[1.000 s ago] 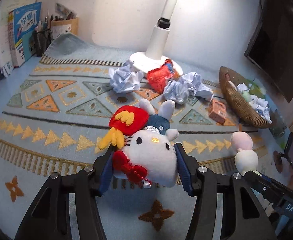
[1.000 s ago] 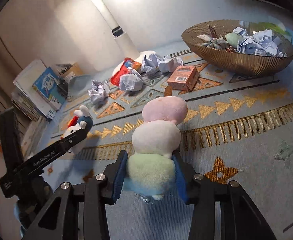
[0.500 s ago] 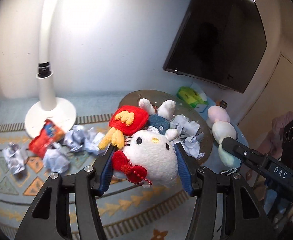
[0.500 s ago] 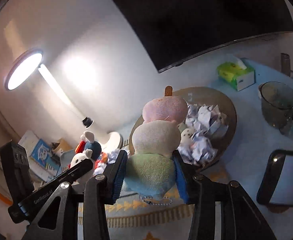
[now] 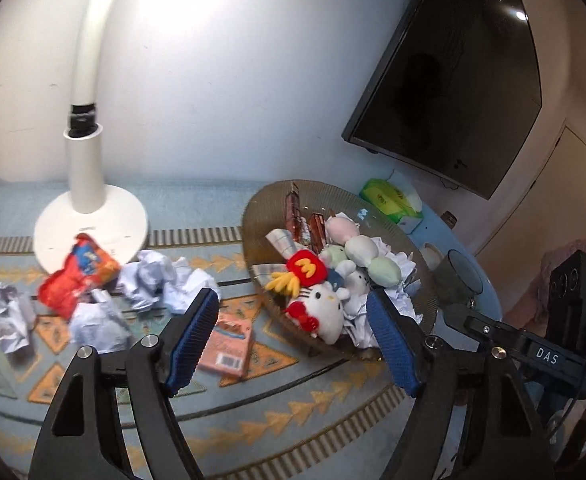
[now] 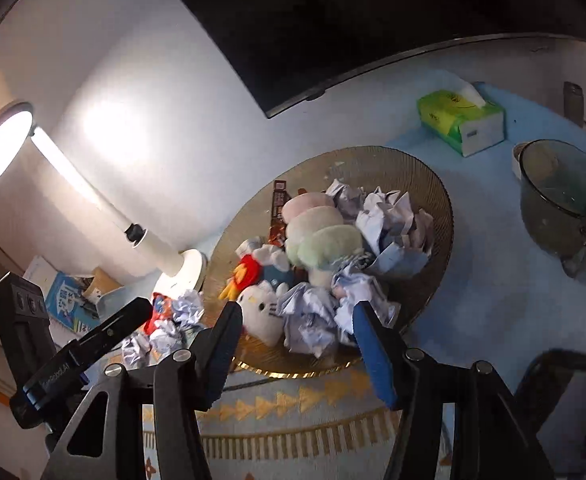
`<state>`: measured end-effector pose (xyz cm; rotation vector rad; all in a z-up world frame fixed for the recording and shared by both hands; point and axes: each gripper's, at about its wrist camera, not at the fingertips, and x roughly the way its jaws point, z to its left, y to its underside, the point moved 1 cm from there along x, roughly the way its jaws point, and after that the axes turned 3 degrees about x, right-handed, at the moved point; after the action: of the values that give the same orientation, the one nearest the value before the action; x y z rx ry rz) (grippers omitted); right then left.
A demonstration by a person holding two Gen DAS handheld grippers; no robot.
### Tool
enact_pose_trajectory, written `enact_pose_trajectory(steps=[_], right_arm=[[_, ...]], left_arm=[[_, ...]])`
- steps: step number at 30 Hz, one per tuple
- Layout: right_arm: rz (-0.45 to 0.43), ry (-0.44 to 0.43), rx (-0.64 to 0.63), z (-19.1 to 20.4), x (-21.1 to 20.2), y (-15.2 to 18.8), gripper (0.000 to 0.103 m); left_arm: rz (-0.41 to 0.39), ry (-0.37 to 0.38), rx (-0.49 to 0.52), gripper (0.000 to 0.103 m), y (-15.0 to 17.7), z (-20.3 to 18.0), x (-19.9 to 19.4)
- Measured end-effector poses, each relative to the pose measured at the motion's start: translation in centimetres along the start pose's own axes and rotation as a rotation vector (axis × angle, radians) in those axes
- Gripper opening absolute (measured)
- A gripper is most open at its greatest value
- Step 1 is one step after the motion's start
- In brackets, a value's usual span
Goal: Organize objects
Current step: 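Carry both plush toys over the gold bowl and open both grippers, then move both grippers back toward the paper balls and pink snack box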
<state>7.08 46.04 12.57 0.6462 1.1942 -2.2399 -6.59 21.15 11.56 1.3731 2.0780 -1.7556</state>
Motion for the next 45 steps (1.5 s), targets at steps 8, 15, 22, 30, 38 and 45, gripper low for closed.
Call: enact_pose_trajectory(steps=[8, 15, 22, 30, 38, 45], right_arm=[[0.066, -0.102, -0.2, 6.8, -0.7, 9.1, 0.095], [0.113, 0.053, -0.329, 8.8, 6.8, 13.5, 0.095], [0.181, 0.15, -0.244, 6.6, 9.7, 13.0, 0.095], [0.189, 0.21, -0.304, 7.4, 10.3, 13.4, 0.1], [0.201, 0.228, -0.319, 7.5, 10.7, 13.5, 0.103], [0.208, 0.244, -0.333, 7.7, 10.9, 13.6, 0.103]], left_arm=[[-0.038, -0.352, -0.114, 0.098, 9.2, 9.7, -9.1], [0.013, -0.591, -0.189, 0.098, 14.3, 16.7, -9.5], [0.112, -0.62, -0.233, 0.098, 14.3, 18.1, -7.8], [0.154, -0.613, -0.174, 0.102, 14.5, 17.1, -7.1], [0.185, -0.632, -0.141, 0.102, 14.4, 16.6, -6.5], [0.207, -0.597, -0.098, 0.102, 13.9, 16.5, -6.0]])
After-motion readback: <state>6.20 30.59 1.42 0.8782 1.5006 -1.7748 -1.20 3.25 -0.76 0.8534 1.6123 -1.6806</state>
